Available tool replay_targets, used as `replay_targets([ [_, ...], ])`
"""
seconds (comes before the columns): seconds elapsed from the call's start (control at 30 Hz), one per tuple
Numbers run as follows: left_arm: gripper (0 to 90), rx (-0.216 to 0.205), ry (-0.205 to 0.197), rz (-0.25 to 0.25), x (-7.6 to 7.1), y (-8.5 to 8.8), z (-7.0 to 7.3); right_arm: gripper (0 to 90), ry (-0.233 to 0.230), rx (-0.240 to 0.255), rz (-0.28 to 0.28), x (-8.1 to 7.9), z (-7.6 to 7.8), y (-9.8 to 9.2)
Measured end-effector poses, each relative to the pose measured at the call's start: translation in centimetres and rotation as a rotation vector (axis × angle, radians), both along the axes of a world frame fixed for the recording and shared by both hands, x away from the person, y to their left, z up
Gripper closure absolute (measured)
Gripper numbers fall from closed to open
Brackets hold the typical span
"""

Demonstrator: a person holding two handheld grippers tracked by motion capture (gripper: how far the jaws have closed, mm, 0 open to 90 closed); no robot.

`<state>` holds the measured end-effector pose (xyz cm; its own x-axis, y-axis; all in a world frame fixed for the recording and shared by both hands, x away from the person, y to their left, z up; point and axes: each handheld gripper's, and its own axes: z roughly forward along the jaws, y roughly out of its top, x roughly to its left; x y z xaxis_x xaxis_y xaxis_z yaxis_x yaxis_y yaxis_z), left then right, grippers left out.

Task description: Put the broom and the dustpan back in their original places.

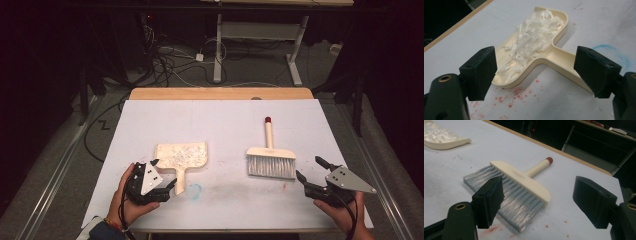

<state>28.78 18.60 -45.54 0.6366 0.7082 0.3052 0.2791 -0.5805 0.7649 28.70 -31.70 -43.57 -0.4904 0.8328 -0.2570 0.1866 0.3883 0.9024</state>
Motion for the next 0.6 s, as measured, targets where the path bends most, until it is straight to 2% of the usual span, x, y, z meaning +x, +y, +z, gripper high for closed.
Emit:
replay_targets([
  [0.27, 18.0, 0.006, 0.0, 0.002, 0.16, -0.05, 0.03, 25.1, -0.024, -0.028, -0.001, -0.07, -0.05, 0.27],
  [0.6, 18.0, 0.009, 0.002, 0.005, 0.22, -0.08, 0.01, 25.1, -0.016, -0.039, 0.005, 0.0, -0.19, 0.48],
])
